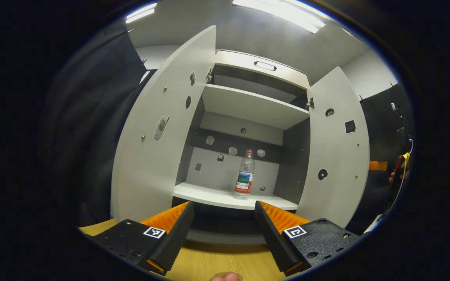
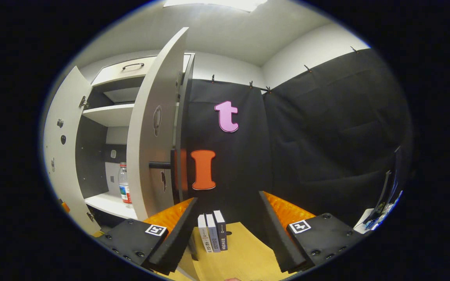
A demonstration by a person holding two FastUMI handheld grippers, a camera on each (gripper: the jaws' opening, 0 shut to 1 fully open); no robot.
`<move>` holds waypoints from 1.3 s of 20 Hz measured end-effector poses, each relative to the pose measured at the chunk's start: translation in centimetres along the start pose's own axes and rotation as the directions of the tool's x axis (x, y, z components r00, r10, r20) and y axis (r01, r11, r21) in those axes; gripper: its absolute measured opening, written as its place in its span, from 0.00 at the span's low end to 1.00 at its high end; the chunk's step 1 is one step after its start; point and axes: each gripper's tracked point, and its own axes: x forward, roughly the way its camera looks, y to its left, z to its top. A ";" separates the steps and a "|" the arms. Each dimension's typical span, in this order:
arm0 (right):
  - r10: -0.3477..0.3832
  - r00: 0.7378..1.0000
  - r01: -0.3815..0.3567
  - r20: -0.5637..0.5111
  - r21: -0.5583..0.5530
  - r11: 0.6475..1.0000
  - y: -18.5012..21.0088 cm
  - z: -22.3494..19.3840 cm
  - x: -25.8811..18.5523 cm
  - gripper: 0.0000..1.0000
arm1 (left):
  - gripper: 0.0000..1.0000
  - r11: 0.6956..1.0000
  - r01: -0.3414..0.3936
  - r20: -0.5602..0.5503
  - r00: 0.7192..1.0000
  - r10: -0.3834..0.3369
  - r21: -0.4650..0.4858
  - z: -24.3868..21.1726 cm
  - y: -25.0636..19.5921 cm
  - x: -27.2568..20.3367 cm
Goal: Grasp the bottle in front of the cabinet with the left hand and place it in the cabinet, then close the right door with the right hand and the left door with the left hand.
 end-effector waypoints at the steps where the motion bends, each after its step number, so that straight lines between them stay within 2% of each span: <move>1: -0.011 1.000 0.011 0.008 -0.012 1.000 -0.2 0.1 -0.1 0.92 | 0.94 1.000 0.001 -0.001 1.000 -0.001 0.009 -0.1 0.2 0.0; 3: -0.012 1.000 0.012 0.014 -0.027 1.000 0.0 0.2 -0.2 0.95 | 0.94 1.000 -0.002 -0.002 1.000 0.002 0.023 -0.1 0.7 0.0; 4: -0.005 1.000 0.005 0.012 -0.027 1.000 0.2 0.2 -0.1 0.88 | 0.94 1.000 -0.001 0.000 1.000 0.001 0.023 -0.1 0.8 0.1; 5: 0.003 1.000 -0.002 0.008 -0.023 1.000 0.5 0.1 -0.2 0.95 | 0.94 1.000 0.002 0.002 1.000 -0.002 0.019 -0.1 0.7 0.1; 11: 0.031 0.998 -0.027 0.049 -0.068 0.997 2.1 0.5 -0.9 0.94 | 0.95 0.998 0.050 0.023 0.998 -0.051 0.033 0.6 -0.3 0.3; 18: 0.183 0.983 -0.183 0.032 -0.016 0.983 8.7 0.3 -2.3 0.93 | 0.95 0.997 0.080 0.008 0.997 -0.080 0.018 0.4 -0.7 0.7; 21: 0.255 0.967 -0.255 0.031 0.002 0.967 11.9 0.0 -2.3 0.93 | 0.94 0.998 0.057 0.006 0.998 -0.058 0.037 0.5 0.0 0.4; 22: 0.279 0.960 -0.279 0.030 0.009 0.960 13.0 -0.1 -2.3 0.88 | 0.94 0.998 0.045 0.009 0.999 -0.045 0.033 0.5 0.4 0.3; 23: 0.300 0.953 -0.301 0.034 0.014 0.954 14.0 -0.1 -2.1 0.93 | 0.94 0.999 0.033 0.008 0.999 -0.034 0.025 0.5 0.7 0.2; 24: 0.314 0.949 -0.315 0.031 0.015 0.949 14.8 -0.1 -1.8 0.84 | 0.94 1.000 0.024 0.004 1.000 -0.024 0.020 0.4 1.0 0.0; 26: 0.341 0.939 -0.342 0.031 0.023 0.939 16.2 -0.2 -1.3 0.85 | 0.94 1.000 0.013 -0.012 1.000 -0.013 0.022 0.0 1.6 -0.4</move>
